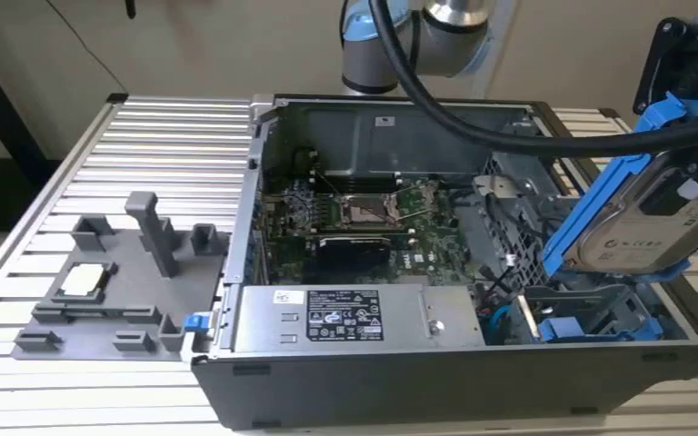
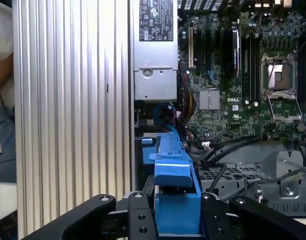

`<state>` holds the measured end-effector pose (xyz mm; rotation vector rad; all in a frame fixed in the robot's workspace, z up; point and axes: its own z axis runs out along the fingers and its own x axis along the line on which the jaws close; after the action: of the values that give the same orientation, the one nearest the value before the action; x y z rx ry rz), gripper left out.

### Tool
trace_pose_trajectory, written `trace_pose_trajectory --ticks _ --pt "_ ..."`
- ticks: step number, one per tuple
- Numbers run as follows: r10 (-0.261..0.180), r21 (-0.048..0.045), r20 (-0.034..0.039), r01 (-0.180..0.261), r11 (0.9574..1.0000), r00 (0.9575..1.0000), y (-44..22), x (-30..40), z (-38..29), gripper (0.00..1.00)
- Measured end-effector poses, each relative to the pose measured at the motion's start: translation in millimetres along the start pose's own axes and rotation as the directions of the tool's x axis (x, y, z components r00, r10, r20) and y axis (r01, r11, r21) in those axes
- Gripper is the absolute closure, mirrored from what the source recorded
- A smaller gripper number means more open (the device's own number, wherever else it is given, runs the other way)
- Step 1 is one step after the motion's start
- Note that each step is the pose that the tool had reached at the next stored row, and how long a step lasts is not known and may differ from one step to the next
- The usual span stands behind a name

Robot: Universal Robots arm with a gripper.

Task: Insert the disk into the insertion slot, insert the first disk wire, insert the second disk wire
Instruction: 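Insert the disk into the insertion slot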

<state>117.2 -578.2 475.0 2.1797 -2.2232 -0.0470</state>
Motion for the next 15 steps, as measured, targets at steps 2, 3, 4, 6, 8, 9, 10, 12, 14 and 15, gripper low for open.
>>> trace_pose_trajectory --ticks 2,3,4,6,8,9,10,12,14,15 --pt "0.000 -0.0001 0.0001 0.000 1.0000 1.0000 -0.2 0.2 2.2 0.67" --pt "0.000 -0.0001 0.0001 0.000 1.0000 1.0000 -0.3 0.3 3.2 0.67" --pt "0.000 -0.0001 0.0000 0.000 1.0000 1.0000 -0.3 0.3 4.0 0.67" --pt "0.000 -0.0001 -0.0001 0.000 1.0000 1.0000 -0.4 0.3 5.6 0.67" --pt "-0.001 -0.0001 0.0000 0.001 1.0000 1.0000 -0.5 0.4 7.1 0.67" --pt "-0.001 -0.0001 0.0000 0.001 1.0000 1.0000 -0.5 0.4 7.8 0.67" --pt "-0.001 -0.0001 0.0001 0.001 1.0000 1.0000 -0.5 0.4 8.3 0.67" --pt "-0.001 -0.0001 0.0003 0.001 1.0000 1.0000 -0.6 0.4 9.7 0.67" --pt "-0.001 -0.0001 0.0007 0.001 1.0000 1.0000 -0.6 0.5 10.7 0.67" --pt "-0.001 -0.0001 0.0009 0.001 1.0000 1.0000 -0.6 0.6 11.2 0.67"
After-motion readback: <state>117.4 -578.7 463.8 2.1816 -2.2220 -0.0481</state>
